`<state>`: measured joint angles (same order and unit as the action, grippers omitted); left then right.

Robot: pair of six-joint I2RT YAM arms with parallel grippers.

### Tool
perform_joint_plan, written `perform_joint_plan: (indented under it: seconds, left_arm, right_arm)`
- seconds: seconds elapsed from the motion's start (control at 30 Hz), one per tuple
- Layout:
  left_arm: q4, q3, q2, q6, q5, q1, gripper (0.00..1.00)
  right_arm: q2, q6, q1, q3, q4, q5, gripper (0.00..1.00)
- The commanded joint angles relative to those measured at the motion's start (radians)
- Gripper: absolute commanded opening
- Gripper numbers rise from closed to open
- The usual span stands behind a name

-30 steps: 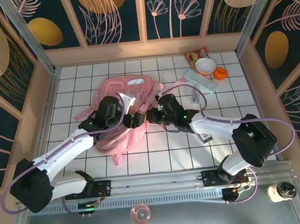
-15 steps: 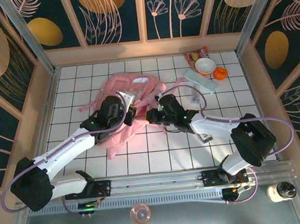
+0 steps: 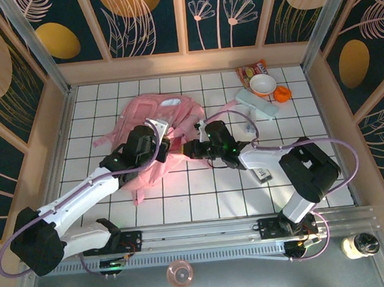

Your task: Pack books, pencil case, and school supplies into a backpack

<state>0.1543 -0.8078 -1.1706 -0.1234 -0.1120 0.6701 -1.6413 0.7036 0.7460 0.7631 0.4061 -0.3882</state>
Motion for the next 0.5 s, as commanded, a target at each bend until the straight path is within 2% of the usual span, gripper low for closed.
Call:
perform_joint_plan:
  seconds: [0.0, 0.33, 0.47]
  left_arm:
    - [-0.103, -0.093, 0.146, 0.035, -0.203, -0.033, 0.00]
    - [-0.089, -0.108, 0.166, 0.072, -0.274, -0.033, 0.00]
    - [-0.084, -0.104, 0.160, 0.066, -0.253, -0.035, 0.00]
  right_arm:
    - [-0.113, -0.058, -0.106, -0.135, -0.383, 0.254, 0.00]
    - [-0.129, -0.093, -0.171, -0.188, -0.393, 0.309, 0.00]
    - [-0.085, -0.111, -0.183, -0.194, -0.389, 0.305, 0.00]
